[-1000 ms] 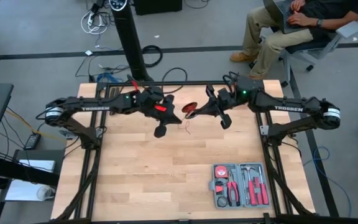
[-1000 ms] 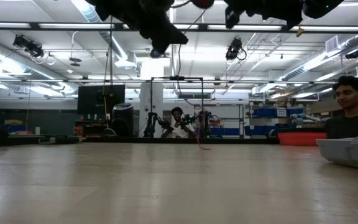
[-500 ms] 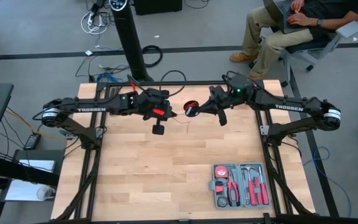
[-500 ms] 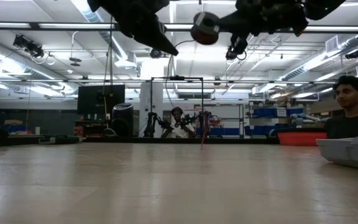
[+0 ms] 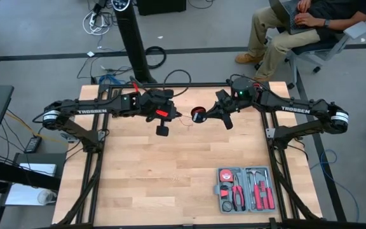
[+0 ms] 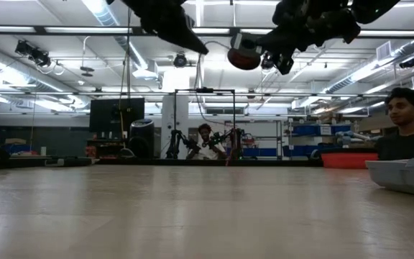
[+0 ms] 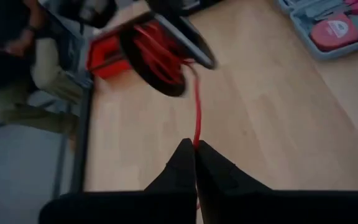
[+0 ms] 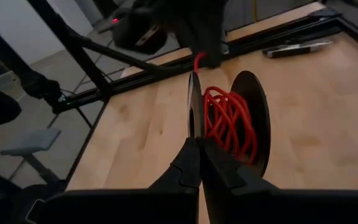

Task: Coil cords
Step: Coil the wire

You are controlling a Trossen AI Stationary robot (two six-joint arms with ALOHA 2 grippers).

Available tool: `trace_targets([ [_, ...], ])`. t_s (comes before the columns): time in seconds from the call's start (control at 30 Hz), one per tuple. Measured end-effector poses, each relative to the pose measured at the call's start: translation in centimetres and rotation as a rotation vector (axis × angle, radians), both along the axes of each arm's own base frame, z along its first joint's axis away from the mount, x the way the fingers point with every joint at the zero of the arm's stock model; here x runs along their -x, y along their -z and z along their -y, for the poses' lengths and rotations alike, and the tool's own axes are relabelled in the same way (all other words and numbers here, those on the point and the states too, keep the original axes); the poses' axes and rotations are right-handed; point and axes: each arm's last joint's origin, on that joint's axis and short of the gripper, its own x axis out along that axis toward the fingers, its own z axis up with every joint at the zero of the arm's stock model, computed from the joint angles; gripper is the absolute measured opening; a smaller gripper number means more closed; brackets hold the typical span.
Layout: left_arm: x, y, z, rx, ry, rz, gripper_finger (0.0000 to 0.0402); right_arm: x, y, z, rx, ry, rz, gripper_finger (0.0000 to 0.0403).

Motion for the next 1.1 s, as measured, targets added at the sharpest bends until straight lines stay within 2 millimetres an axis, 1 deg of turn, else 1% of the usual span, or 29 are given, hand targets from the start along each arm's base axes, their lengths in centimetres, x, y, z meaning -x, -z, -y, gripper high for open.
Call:
trace_targets([
  [0.13,-0.4,-1.2,-0.1,-0.035,0.011,0.080,0.0000,-0.2,0.0,-0.6,-0.003,-0.033,0.001,0.0000],
  [0.33,-1.1,-2.0,-0.2,-0.207,0.099,0.163,0.0000,-0.8,0.2,-1.4,-0.009,-0.087,0.001,0.0000],
  [0.57,-2.6,-2.2,-0.3,-0.324,0.186,0.275,0.0000,-1.9,0.3,-2.3,0.001,-0.169,0.060,0.0000],
  [0.77,-3.6,-1.4,-0.1,-0.346,0.265,0.297,0.0000,-2.2,-0.3,-3.0,0.036,-0.276,0.145,0.0000],
  [0.87,-4.0,-1.5,0.2,-0.336,0.317,0.334,0.0000,-2.3,-0.7,-3.1,0.042,-0.334,0.196,0.0000],
  [1.1,-4.2,-1.9,1.1,-0.297,0.423,0.414,0.0000,-2.6,-0.5,-3.0,0.048,-0.370,0.216,0.0000],
])
